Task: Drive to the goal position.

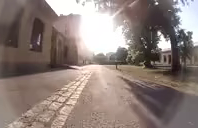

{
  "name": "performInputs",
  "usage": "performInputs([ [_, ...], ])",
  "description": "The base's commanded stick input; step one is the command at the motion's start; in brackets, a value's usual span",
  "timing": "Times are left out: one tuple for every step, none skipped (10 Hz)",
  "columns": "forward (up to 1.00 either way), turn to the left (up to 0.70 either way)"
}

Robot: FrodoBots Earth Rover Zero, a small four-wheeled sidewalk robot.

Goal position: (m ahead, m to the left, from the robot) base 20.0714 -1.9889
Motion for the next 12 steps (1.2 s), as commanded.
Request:
performInputs([
  [0.44, 0.02],
  [0.44, 0.02],
  [0.44, 0.02],
  [0.44, 0.02],
  [0.44, 0.02],
  [0.44, 0.02],
  [0.44, 0.02],
  [0.44, 0.02],
  [0.44, 0.02],
  [0.44, 0.02],
  [0.44, 0.02],
  [0.44, 0.02],
])
